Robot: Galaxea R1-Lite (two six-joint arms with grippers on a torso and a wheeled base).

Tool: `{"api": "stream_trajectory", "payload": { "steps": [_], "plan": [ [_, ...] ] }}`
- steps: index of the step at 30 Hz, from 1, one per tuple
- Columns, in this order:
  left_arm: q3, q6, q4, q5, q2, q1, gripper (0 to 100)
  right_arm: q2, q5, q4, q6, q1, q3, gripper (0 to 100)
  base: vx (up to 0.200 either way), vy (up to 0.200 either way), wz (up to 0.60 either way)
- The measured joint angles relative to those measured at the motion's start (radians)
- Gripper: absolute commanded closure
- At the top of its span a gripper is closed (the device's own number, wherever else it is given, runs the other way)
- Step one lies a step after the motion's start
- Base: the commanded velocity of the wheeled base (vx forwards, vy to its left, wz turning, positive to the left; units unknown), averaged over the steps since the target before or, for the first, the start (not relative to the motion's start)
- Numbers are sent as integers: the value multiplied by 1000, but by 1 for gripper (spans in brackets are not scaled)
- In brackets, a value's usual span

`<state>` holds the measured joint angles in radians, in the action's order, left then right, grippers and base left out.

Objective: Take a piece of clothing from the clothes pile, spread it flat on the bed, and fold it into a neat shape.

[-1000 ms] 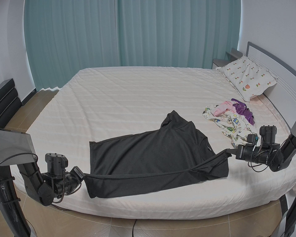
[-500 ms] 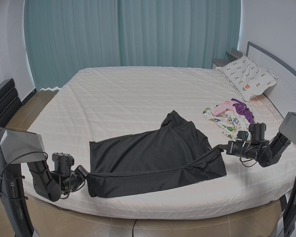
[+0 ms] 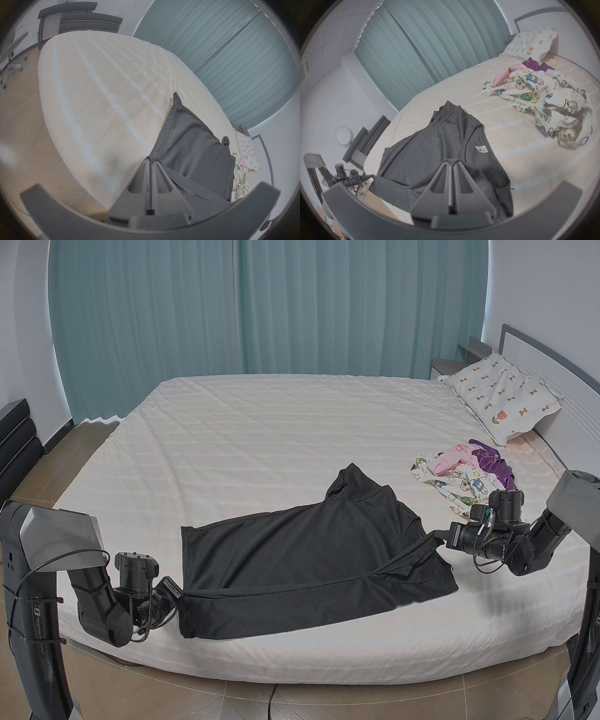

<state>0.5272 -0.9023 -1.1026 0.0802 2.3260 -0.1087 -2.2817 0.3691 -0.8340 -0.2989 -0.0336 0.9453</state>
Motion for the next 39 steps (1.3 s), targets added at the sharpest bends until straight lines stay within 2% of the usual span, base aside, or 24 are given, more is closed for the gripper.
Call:
{"api": "stream_trajectory", "payload": {
  "steps": [3,11,16,22,23,24,32,39],
  "plan": [
    [8,1,0,3,9,0,100,-14,-1,0,-38,-6,17,100,0,0,0],
    [40,2,0,37,30,-1,100,-59,-37,-1,-68,-8,70,100,0,0,0],
    [62,1,-1,60,47,-1,100,-80,-41,-3,-140,-8,97,100,0,0,0],
    [69,1,-26,67,61,-2,100,-112,-72,-3,-179,-9,138,100,0,0,0],
    [69,2,-28,68,64,-3,0,-118,-76,-3,-194,-9,145,100,0,0,0],
    [69,3,-29,69,66,-4,0,-124,-79,-3,-206,-10,151,0,0,0,0],
    [62,49,-31,70,77,-6,0,-162,-83,0,-257,-20,169,0,0,0,0],
    [45,9,-31,67,66,-2,0,-160,-108,2,-383,-24,157,0,0,0,0]
  ]
}}
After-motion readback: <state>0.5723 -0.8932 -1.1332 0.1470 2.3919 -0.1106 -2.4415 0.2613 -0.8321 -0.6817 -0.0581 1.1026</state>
